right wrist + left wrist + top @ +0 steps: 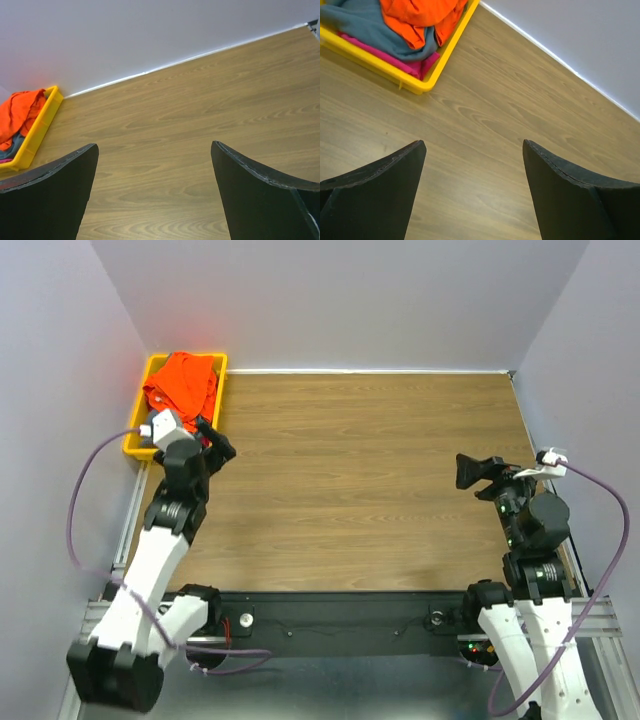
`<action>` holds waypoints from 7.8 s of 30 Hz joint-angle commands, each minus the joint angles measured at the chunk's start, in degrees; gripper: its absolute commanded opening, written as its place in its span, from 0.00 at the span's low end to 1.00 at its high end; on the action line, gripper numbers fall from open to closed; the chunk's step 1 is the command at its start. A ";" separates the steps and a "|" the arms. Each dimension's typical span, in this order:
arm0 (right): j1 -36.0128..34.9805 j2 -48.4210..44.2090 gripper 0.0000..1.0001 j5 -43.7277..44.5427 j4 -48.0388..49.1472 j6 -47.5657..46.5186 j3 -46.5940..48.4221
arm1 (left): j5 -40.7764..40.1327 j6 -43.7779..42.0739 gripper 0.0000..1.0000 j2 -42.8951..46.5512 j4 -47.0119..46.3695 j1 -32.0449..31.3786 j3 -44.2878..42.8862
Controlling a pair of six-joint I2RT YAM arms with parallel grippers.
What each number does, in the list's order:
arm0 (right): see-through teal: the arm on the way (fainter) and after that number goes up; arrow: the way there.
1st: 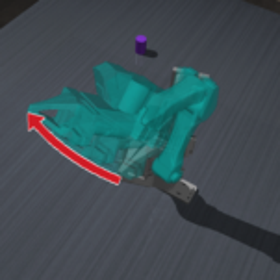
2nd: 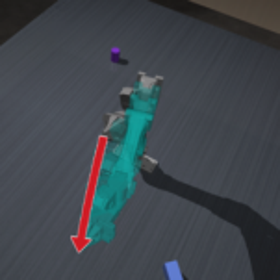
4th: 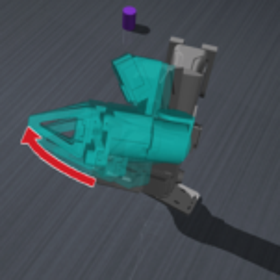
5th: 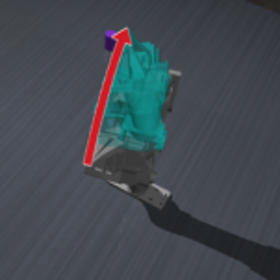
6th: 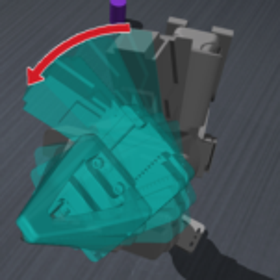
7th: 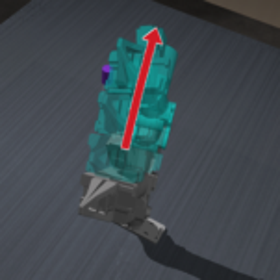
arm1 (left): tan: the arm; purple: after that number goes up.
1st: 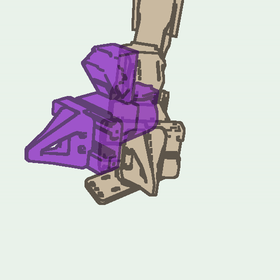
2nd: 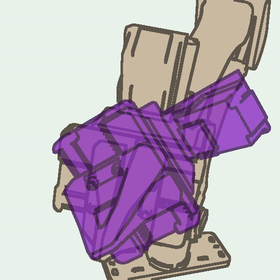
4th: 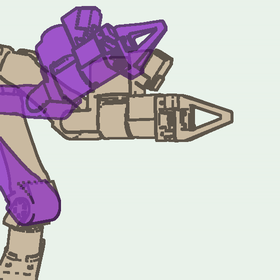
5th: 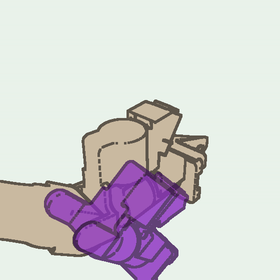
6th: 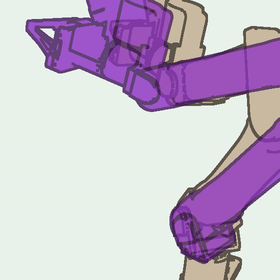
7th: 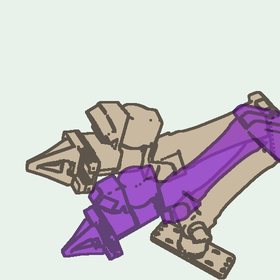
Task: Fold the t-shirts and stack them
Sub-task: Grab the tshirt from the pile, then move the tshirt to the center of the board, then flatten the tshirt out
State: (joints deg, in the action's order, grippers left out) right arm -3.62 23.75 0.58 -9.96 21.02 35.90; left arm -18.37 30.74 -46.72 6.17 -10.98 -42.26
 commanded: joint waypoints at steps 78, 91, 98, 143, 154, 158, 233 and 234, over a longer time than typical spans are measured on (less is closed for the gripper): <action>-2.89 3.50 1.00 12.25 -1.47 -6.25 8.04 | 14.58 -25.82 0.00 -51.54 6.84 -36.13 -91.59; -2.89 4.37 1.00 4.62 -3.31 -7.31 7.52 | 6.68 -3.20 0.00 -25.81 -3.09 -25.86 -33.90; -2.97 15.16 1.00 -7.59 -5.69 -3.53 8.13 | 4.66 8.54 0.32 -9.20 -5.56 -14.51 1.28; -2.89 38.48 0.93 -8.40 -15.44 2.72 10.07 | -5.09 -18.61 0.55 -62.53 11.23 -29.89 -35.96; -2.97 39.97 0.92 -9.28 -15.44 2.98 9.54 | -4.83 -19.58 0.29 -64.02 9.65 -29.89 -36.49; -2.89 41.90 0.86 -8.40 -15.27 3.42 9.36 | -6.15 -20.37 0.04 -63.41 9.03 -28.84 -36.40; 7.22 51.14 0.45 -9.81 -11.05 10.19 -0.04 | 8.97 -39.62 0.56 -77.12 7.80 -48.17 -56.35; 7.22 51.14 0.45 -9.81 -11.05 10.27 -0.04 | 8.10 -39.79 0.44 -77.21 7.89 -48.17 -56.35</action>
State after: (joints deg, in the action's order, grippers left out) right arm 3.36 75.99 -9.45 -22.61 31.51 36.25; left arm -8.51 -7.84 -124.11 13.58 -58.83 -95.42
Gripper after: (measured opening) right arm 0.450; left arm 0.566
